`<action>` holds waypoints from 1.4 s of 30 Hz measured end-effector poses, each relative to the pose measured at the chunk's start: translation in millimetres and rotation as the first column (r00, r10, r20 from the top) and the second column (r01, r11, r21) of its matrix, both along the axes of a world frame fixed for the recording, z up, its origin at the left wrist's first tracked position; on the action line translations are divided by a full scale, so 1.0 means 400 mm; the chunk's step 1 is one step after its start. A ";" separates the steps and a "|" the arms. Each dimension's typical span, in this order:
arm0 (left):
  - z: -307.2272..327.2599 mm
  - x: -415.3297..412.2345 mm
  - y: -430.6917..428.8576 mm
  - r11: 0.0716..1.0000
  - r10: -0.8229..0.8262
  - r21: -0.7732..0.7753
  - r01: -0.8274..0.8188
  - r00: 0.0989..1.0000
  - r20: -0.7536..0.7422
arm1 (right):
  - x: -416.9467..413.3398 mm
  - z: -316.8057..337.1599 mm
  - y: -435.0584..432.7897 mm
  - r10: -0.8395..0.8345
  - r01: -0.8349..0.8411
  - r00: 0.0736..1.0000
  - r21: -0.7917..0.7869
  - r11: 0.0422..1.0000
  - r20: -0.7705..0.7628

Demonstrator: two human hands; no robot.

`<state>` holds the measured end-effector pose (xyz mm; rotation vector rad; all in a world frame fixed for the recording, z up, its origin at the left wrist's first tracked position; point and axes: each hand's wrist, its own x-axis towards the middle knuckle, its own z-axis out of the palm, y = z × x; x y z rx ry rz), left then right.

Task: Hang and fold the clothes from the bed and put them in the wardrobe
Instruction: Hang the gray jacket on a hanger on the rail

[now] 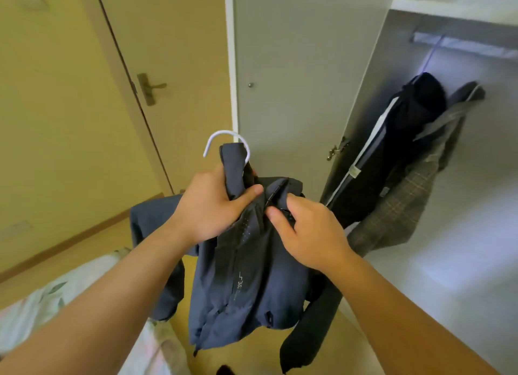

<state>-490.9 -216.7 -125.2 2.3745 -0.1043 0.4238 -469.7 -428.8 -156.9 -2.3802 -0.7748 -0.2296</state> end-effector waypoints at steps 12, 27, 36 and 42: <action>0.001 0.061 -0.502 0.906 -0.421 -0.049 0.420 0.906 -0.034 | -0.123 -0.038 -0.483 -0.424 0.426 0.903 -0.024 0.904 0.074; 0.014 0.213 -1.058 0.582 -0.814 -0.038 0.813 0.581 -0.029 | -0.213 -0.041 -0.904 -0.884 0.883 0.467 -0.052 0.466 0.015; -0.054 0.455 -1.386 0.355 -0.934 0.011 0.935 0.354 0.049 | -0.126 -0.060 -1.105 -0.994 0.991 0.087 -0.108 0.079 0.069; -0.063 0.683 -1.531 0.466 -0.873 0.002 0.885 0.459 0.165 | 0.049 -0.045 -1.154 -0.993 0.988 -0.052 -0.141 -0.067 0.103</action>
